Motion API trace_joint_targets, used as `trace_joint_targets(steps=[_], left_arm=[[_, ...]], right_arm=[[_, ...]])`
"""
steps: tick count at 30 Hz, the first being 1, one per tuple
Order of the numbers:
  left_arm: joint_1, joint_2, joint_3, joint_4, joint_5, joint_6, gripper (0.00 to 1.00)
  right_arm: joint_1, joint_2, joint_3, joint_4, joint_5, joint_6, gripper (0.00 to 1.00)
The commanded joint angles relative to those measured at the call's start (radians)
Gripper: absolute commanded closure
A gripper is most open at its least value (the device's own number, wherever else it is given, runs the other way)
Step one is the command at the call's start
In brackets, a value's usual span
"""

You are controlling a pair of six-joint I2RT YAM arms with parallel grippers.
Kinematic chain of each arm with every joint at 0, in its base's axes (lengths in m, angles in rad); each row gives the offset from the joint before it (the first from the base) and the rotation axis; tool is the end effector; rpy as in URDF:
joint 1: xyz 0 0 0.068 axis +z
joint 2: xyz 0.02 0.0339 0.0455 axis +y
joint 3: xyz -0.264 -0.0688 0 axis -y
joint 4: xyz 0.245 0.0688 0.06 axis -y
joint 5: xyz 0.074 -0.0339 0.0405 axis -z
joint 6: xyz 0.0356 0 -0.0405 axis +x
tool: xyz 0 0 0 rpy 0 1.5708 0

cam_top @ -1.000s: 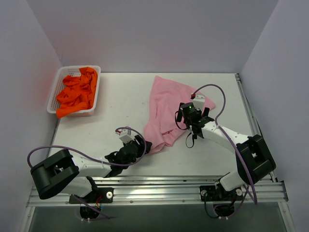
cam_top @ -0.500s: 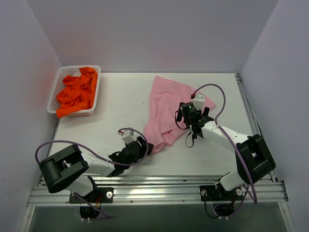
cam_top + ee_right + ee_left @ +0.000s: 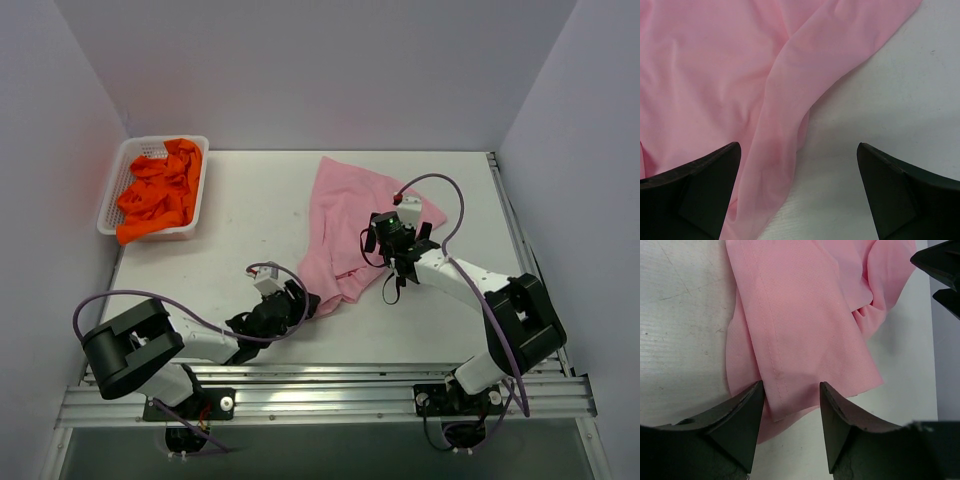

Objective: Fold and stack the t-shirts
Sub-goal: Flatten out the tshirt

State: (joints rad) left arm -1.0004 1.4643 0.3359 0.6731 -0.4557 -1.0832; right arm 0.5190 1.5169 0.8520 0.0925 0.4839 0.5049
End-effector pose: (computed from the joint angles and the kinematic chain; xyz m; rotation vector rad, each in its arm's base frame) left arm 0.1461 -0.1988 0.1337 -0.3842 2.0522 -0.8710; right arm 0.2898 0.1465 0.2160 0.2619 2.0560 0.1067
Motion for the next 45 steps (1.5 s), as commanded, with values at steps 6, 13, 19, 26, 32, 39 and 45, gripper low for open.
trace_joint_targets(steps=[6,13,19,26,32,39,45], left_arm=[[-0.001,0.008,0.058,0.031,0.009,0.028,0.61],[-0.001,-0.035,0.071,-0.041,-0.014,0.034,0.98],[0.002,-0.203,0.017,-0.162,-0.060,0.055,0.98],[0.016,-0.706,-0.072,-0.493,-0.173,0.081,0.98],[0.026,-0.942,-0.133,-0.653,-0.204,0.077,0.98],[0.028,-0.924,-0.133,-0.672,-0.182,0.066,0.98],[0.029,-0.921,-0.149,-0.672,-0.169,0.060,0.98]], right_arm=[[0.010,0.008,0.036,-0.019,0.044,0.011,0.04],[0.010,0.019,0.038,-0.017,0.054,0.006,0.09],[0.036,0.019,0.109,-0.083,0.058,0.035,0.12],[0.139,0.123,0.401,-0.206,0.087,0.064,0.09],[0.158,0.421,0.865,-0.253,0.050,0.017,0.07],[0.136,0.969,1.571,-0.461,-0.043,-0.054,0.07],[0.131,1.080,1.578,-0.315,-0.174,-0.034,0.06]])
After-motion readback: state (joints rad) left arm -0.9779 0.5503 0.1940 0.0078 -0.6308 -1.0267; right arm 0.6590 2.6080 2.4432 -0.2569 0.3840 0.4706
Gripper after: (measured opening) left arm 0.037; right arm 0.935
